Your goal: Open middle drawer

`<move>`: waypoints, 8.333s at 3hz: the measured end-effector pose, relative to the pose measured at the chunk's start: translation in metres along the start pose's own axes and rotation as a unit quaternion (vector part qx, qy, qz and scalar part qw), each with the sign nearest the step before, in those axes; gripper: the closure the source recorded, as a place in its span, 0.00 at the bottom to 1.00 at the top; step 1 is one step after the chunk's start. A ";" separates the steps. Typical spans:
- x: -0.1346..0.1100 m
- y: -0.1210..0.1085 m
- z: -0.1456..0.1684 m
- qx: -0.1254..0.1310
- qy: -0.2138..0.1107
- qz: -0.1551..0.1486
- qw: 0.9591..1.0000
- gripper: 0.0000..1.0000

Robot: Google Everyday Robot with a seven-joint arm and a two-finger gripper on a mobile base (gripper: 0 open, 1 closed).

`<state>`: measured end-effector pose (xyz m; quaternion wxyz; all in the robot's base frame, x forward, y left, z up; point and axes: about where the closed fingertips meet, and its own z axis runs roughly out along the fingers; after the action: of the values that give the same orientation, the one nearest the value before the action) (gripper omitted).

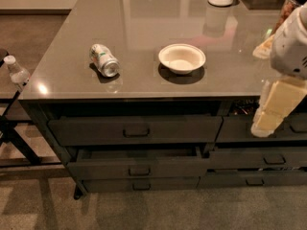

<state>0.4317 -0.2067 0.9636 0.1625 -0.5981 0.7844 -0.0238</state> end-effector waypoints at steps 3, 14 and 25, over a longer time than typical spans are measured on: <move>-0.020 0.091 0.110 -0.098 -0.020 0.014 0.995 0.00; -0.055 0.106 0.470 -0.146 -0.034 0.098 0.984 0.00; -0.019 0.111 0.547 -0.188 0.008 0.111 0.976 0.00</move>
Offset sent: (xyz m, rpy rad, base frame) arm -0.0666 0.0943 -0.1911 0.1476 0.2875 0.0440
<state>0.4876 -0.0713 0.4251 0.0428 -0.5269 0.8377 0.1371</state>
